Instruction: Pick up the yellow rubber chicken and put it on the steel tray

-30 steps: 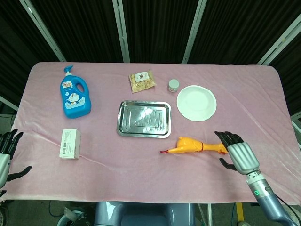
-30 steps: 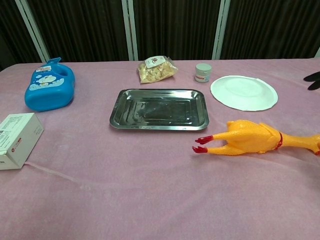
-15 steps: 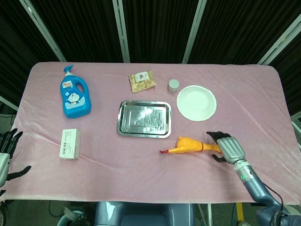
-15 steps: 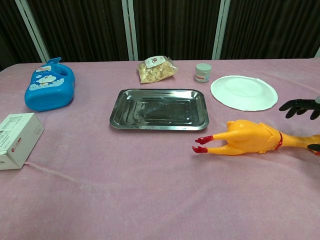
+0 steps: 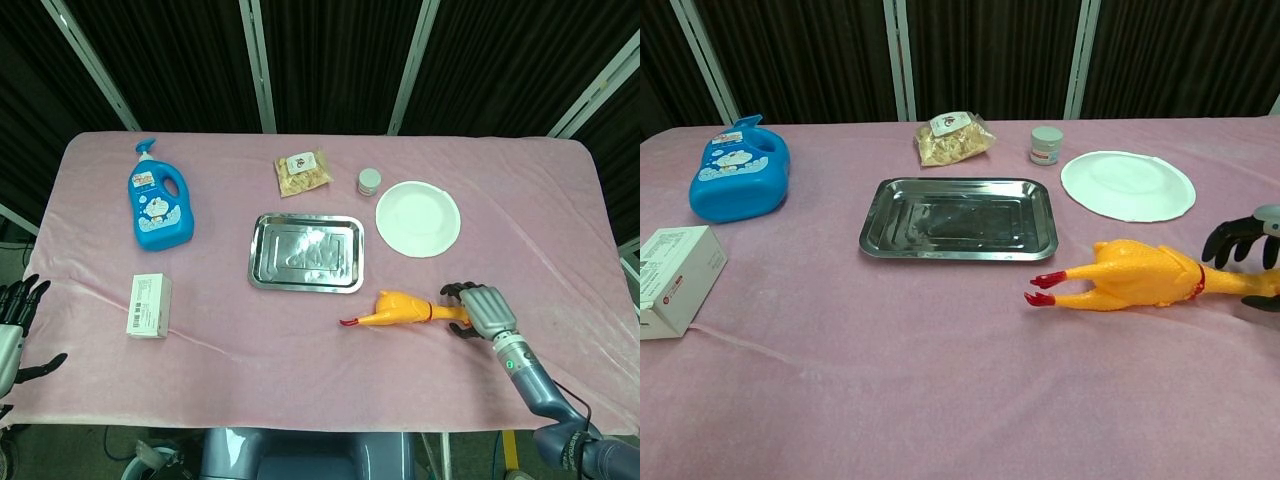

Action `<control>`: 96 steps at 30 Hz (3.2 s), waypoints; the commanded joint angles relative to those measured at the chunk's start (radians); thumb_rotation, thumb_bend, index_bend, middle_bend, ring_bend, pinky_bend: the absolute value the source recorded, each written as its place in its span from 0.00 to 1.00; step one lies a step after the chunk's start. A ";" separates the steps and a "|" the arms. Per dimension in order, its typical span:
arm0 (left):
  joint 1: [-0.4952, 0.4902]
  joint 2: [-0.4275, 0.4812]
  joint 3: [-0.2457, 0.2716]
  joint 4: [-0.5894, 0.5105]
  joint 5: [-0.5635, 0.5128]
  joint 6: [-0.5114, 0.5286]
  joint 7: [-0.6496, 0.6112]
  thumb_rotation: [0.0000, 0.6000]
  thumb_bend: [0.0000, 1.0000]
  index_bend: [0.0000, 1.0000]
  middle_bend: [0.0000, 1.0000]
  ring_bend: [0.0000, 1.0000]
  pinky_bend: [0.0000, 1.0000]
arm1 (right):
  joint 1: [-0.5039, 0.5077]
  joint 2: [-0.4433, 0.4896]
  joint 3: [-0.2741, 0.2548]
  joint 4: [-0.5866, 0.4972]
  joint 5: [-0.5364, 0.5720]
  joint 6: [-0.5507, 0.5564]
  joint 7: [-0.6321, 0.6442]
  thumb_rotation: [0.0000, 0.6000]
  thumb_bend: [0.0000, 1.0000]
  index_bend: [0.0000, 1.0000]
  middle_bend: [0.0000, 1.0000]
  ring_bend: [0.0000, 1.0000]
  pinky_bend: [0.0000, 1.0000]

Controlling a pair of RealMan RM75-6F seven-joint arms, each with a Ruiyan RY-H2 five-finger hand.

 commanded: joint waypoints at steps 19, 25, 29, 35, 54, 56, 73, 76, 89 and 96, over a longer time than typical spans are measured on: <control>-0.042 -0.013 -0.002 0.022 0.039 -0.041 -0.059 1.00 0.00 0.00 0.03 0.00 0.00 | 0.030 0.021 -0.026 0.000 -0.095 0.013 0.211 1.00 0.51 0.87 0.72 0.73 0.86; -0.078 -0.013 -0.004 0.013 0.077 -0.064 -0.055 1.00 0.00 0.00 0.04 0.00 0.00 | 0.052 0.123 -0.042 -0.097 -0.139 -0.021 0.357 1.00 0.52 0.92 0.75 0.76 0.89; -0.101 -0.012 -0.005 -0.007 0.102 -0.078 -0.055 1.00 0.00 0.00 0.05 0.00 0.00 | 0.057 0.190 -0.048 -0.160 -0.163 -0.020 0.439 1.00 0.52 0.93 0.75 0.76 0.90; -0.146 -0.017 -0.012 -0.049 0.142 -0.106 -0.035 1.00 0.00 0.00 0.06 0.00 0.00 | 0.068 0.256 -0.059 -0.233 -0.213 -0.003 0.573 1.00 0.52 0.93 0.76 0.77 0.91; -0.314 -0.103 -0.077 -0.249 0.190 -0.247 0.143 1.00 0.03 0.03 0.08 0.00 0.00 | 0.166 0.326 -0.060 -0.350 -0.321 0.032 1.053 1.00 0.53 0.95 0.77 0.79 0.92; -0.337 -0.129 -0.087 -0.264 0.182 -0.274 0.179 1.00 0.04 0.05 0.08 0.00 0.00 | 0.178 0.324 -0.060 -0.356 -0.330 0.034 1.069 1.00 0.53 0.95 0.77 0.79 0.92; -0.456 -0.326 -0.167 -0.345 -0.012 -0.391 0.341 1.00 0.12 0.12 0.15 0.04 0.00 | 0.212 0.251 -0.075 -0.396 -0.308 0.020 0.979 1.00 0.56 0.95 0.77 0.79 0.92; -0.466 -0.335 -0.163 -0.354 -0.038 -0.405 0.350 1.00 0.12 0.12 0.15 0.04 0.00 | 0.212 0.235 -0.072 -0.397 -0.291 0.021 0.956 1.00 0.57 0.95 0.77 0.79 0.92; -0.500 -0.406 -0.155 -0.341 -0.112 -0.416 0.380 1.00 0.20 0.16 0.20 0.11 0.05 | 0.234 0.191 -0.057 -0.413 -0.256 0.017 0.907 1.00 0.58 0.95 0.77 0.79 0.92; -0.508 -0.445 -0.148 -0.317 -0.116 -0.394 0.392 1.00 0.35 0.28 0.32 0.23 0.19 | 0.236 0.189 -0.062 -0.422 -0.255 0.023 0.904 1.00 0.58 0.96 0.77 0.79 0.93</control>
